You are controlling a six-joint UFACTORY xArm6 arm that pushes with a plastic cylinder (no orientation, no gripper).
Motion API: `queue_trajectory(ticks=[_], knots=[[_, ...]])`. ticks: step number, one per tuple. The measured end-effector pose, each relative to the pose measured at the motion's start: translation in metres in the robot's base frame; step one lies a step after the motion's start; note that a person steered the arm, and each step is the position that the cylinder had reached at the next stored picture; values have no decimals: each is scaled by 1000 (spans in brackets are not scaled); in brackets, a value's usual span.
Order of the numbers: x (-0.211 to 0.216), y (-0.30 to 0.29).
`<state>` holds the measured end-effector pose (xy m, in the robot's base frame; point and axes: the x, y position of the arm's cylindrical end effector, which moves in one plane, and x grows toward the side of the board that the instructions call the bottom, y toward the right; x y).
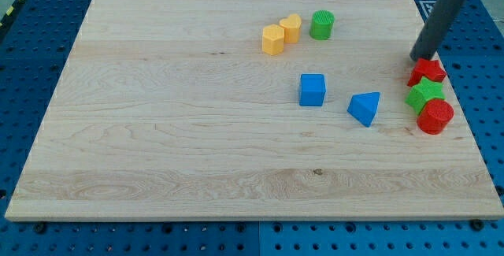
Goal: Move the green circle into the red star
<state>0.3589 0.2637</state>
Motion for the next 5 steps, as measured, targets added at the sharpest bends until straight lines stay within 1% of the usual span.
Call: queue_trajectory(ticks=[1,2,3,4,5], knots=[[-64,-4],[-94,-44],[-96,-96],[-93,-120],[-88,-116]])
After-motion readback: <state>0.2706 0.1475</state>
